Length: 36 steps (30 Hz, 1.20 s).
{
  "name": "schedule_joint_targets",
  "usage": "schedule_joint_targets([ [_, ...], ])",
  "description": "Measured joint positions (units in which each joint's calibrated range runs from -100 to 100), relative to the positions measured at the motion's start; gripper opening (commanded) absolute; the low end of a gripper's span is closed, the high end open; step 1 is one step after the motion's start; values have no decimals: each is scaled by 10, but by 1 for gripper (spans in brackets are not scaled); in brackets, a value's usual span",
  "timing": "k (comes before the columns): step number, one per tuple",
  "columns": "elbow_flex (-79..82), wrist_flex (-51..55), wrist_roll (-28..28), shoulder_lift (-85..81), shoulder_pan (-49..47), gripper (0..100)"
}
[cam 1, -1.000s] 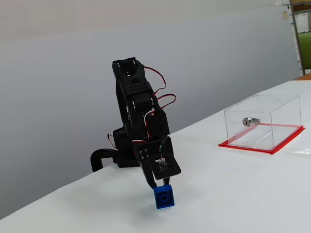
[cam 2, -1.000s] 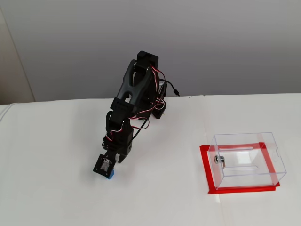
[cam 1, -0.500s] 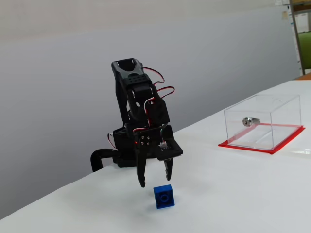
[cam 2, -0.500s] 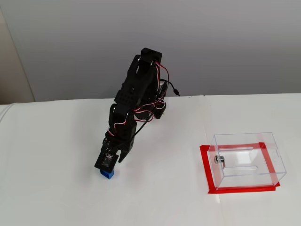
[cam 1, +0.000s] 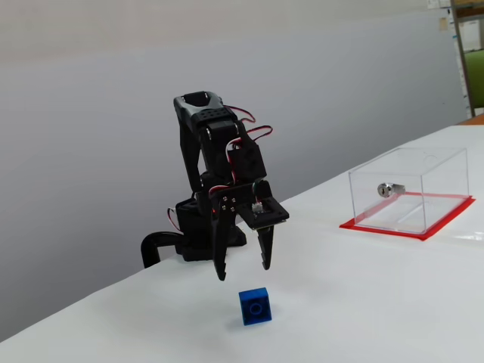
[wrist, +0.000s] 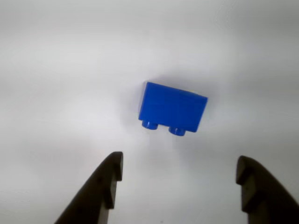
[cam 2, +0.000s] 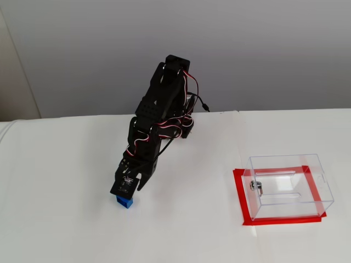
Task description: Pick the blue lego brick and place it into the transparent box
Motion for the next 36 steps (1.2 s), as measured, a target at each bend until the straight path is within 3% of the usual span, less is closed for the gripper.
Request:
schedule_joint_targets([
  [36,-108,-8,-25,162,-1,28],
])
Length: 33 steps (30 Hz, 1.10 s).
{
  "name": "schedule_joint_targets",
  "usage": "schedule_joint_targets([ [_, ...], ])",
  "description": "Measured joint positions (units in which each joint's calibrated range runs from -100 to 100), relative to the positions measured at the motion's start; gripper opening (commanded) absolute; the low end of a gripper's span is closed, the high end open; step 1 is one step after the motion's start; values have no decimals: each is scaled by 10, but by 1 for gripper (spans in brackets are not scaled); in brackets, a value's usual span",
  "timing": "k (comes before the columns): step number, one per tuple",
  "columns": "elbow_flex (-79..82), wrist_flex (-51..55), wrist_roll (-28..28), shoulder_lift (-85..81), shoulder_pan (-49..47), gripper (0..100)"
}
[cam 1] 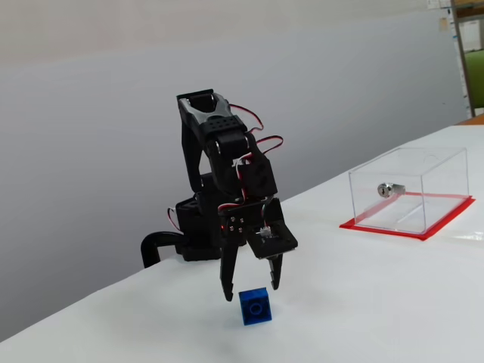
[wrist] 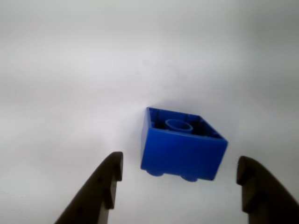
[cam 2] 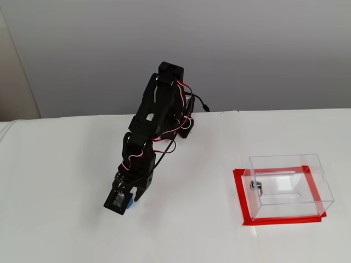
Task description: Pick the blue lego brick and place it into the transparent box
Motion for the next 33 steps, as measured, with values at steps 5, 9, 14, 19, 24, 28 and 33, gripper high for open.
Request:
schedule_joint_targets([
  [5,-2,-10,0,14,0,28],
  [9,-2,-13,0,20,0,28],
  [14,-2,-13,0,33,0,28],
  [19,-11,-13,0,36,0,27],
  [24,-11,-13,0,36,0,27],
  [28,-12,-22,0,53,0,27],
  [33,-12,-23,0,62,0,27],
])
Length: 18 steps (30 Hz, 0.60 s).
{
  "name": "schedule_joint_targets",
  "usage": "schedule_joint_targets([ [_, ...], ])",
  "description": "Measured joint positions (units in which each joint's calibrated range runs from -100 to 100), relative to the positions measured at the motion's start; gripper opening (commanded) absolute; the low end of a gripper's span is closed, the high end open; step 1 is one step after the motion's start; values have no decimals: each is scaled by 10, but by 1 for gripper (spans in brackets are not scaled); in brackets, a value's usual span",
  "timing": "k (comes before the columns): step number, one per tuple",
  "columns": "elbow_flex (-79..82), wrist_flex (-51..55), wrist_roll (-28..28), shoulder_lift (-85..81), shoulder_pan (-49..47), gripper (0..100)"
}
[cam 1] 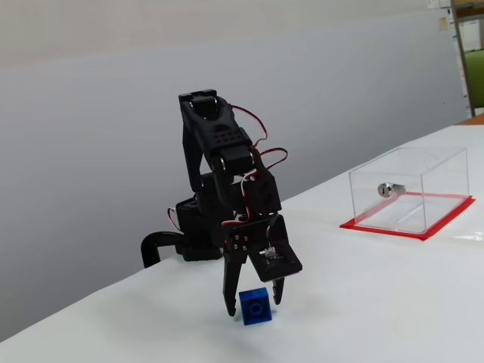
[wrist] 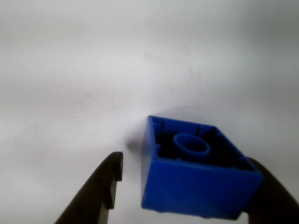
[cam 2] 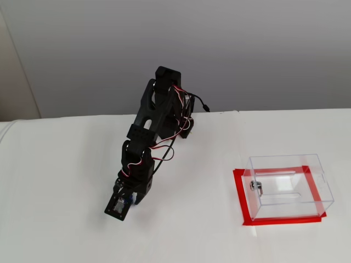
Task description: Pick the blue lego brick and place it into the transparent box
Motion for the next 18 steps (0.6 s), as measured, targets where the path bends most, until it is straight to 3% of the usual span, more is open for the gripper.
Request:
schedule_joint_targets([
  [18,-27,0,0,1,-4,26],
])
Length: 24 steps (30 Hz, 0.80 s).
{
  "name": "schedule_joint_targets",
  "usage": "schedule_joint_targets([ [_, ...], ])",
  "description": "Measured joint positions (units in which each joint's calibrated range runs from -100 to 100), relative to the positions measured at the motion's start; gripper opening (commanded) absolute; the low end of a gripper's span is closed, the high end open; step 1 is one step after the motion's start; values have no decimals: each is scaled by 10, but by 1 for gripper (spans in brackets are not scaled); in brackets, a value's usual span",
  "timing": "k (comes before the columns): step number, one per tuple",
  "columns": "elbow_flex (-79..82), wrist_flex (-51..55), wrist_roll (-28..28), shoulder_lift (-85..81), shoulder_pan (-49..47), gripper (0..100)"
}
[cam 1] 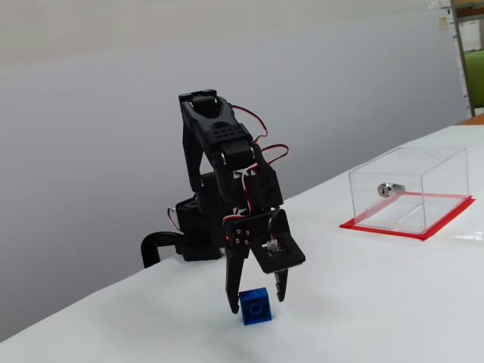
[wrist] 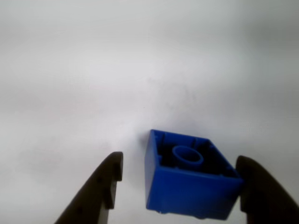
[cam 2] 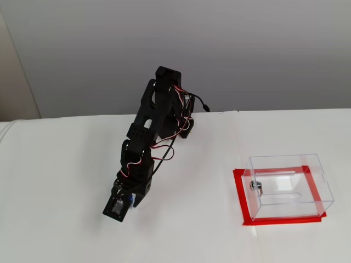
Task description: Pick the blue lego brick and place it into the transparent box
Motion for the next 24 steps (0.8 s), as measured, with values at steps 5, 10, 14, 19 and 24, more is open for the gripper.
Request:
schedule_joint_targets([
  [5,0,0,0,0,0,26],
  [10,0,0,0,0,0,26],
  [14,0,0,0,17,0,26],
  [19,0,0,0,19,0,26],
  [24,0,0,0,19,0,20],
])
